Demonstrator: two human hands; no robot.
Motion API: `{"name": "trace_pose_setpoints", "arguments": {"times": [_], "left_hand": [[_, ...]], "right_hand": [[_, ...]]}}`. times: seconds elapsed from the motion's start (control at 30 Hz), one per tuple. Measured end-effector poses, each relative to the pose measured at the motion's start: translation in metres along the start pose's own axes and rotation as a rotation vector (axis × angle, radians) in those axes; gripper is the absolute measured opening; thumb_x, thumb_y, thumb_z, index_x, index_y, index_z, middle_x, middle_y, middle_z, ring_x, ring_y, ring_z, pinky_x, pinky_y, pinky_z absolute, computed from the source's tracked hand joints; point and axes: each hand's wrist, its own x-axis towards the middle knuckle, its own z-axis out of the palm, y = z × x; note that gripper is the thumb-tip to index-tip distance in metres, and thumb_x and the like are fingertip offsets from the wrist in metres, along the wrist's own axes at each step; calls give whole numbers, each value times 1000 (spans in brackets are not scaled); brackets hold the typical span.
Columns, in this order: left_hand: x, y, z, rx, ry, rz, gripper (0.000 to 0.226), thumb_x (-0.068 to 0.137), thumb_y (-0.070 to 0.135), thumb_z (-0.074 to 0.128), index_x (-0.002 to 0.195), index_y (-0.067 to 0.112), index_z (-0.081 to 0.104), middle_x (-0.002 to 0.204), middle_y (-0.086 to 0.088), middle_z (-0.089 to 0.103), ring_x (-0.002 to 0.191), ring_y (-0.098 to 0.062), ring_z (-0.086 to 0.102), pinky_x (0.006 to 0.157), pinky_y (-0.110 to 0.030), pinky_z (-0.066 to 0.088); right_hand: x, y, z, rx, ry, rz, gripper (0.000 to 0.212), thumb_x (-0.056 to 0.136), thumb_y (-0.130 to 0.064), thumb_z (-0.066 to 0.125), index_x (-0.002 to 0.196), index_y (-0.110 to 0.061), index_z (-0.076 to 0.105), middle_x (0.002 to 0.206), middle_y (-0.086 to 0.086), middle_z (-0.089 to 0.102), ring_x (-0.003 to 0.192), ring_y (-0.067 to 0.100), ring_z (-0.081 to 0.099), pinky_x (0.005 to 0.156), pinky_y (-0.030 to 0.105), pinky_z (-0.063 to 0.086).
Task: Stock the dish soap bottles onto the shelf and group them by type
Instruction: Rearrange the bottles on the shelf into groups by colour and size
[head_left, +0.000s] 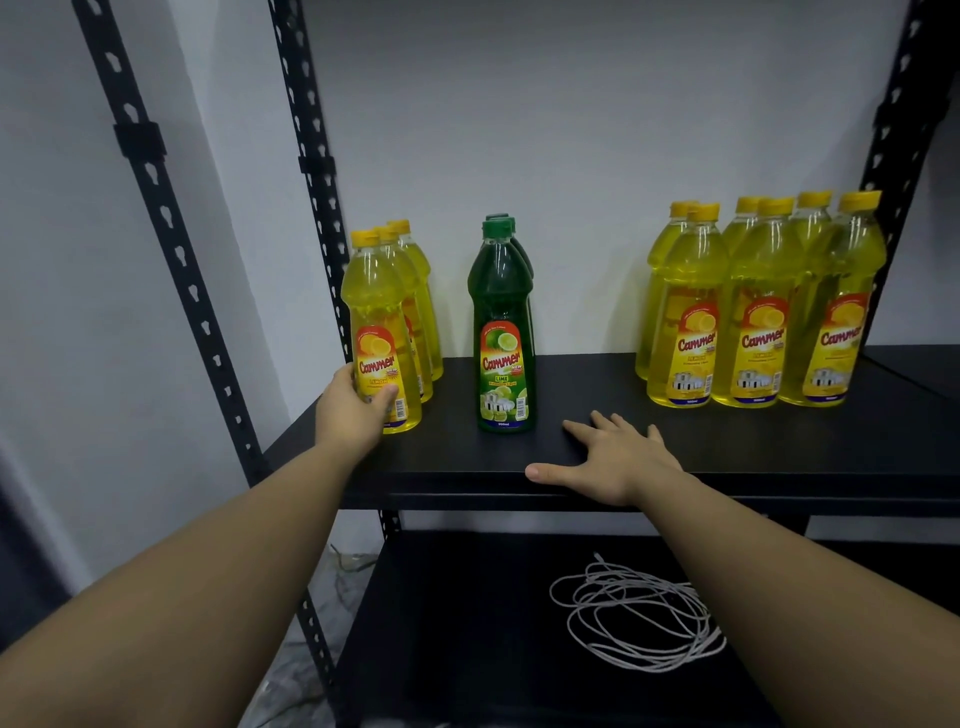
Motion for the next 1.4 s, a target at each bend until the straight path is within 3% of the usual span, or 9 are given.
{"name": "trace_pose_setpoints", "arguments": {"times": [0.1, 0.17, 0.3, 0.43, 0.6, 0.83, 1.03, 1.23, 1.4], "left_hand": [[-8, 0, 0, 42, 126, -23, 74, 90, 37, 79, 148, 13, 42, 144, -14, 51, 129, -33, 58, 101, -50, 52], [-19, 0, 0, 76, 152, 22, 65, 88, 36, 81, 140, 14, 48, 136, -10, 52, 121, -28, 59, 97, -44, 53], [-46, 1, 5, 194, -23, 157, 42, 90, 37, 79, 123, 18, 62, 116, 1, 61, 104, -17, 62, 84, -32, 52], [-66, 8, 18, 318, -251, 208, 35, 91, 40, 76, 119, 19, 70, 111, 4, 69, 101, -13, 61, 84, -29, 51], [-83, 23, 39, 353, -298, 318, 27, 92, 44, 73, 109, 23, 75, 105, 7, 67, 99, -13, 62, 82, -29, 48], [-104, 61, 85, 326, -409, 464, 24, 95, 42, 70, 111, 25, 76, 112, 9, 69, 105, -9, 62, 91, -28, 50], [-103, 98, 139, 315, -524, 453, 32, 90, 47, 74, 114, 26, 72, 113, 7, 65, 105, -13, 63, 92, -31, 52], [-83, 126, 195, 270, -579, 354, 76, 78, 54, 83, 141, 22, 55, 130, 5, 63, 116, -14, 60, 100, -33, 50], [-64, 144, 249, 100, -573, 273, 95, 80, 49, 85, 156, 18, 35, 147, -4, 55, 131, -19, 56, 106, -35, 48]], "right_hand": [[-2, 1, -1, 13, 8, -15, 127, 57, -110, 28, 163, -42, 20, 174, 3, 11, 160, 27, 5, 125, 63, 4], [-4, 3, -3, 35, 22, -35, 123, 60, -108, 32, 162, -40, 26, 173, 3, 15, 160, 26, 9, 125, 62, 5], [-12, 15, -7, 113, 92, -68, 107, 72, -100, 40, 155, -33, 44, 165, -1, 37, 152, 22, 32, 124, 53, 22], [-22, 27, -10, 211, 129, -49, 91, 80, -87, 54, 149, -28, 53, 152, -3, 54, 135, 22, 53, 109, 41, 45], [-30, 37, -12, 241, 159, -25, 84, 82, -81, 60, 144, -24, 59, 143, -2, 61, 128, 22, 58, 104, 39, 48], [-37, 77, -18, 233, 278, 83, 58, 84, -74, 64, 114, -24, 71, 110, -3, 69, 105, 22, 63, 94, 43, 52], [-34, 136, -35, 229, 330, 257, 53, 81, -73, 68, 102, -25, 69, 104, -1, 69, 104, 23, 63, 92, 43, 53], [-14, 157, -47, 235, 322, 292, 64, 75, -75, 73, 111, -24, 64, 108, -2, 66, 105, 22, 62, 92, 46, 55], [7, 156, -46, 282, 346, 278, 69, 74, -73, 76, 120, -23, 64, 114, -2, 68, 109, 22, 63, 94, 46, 54]]}}
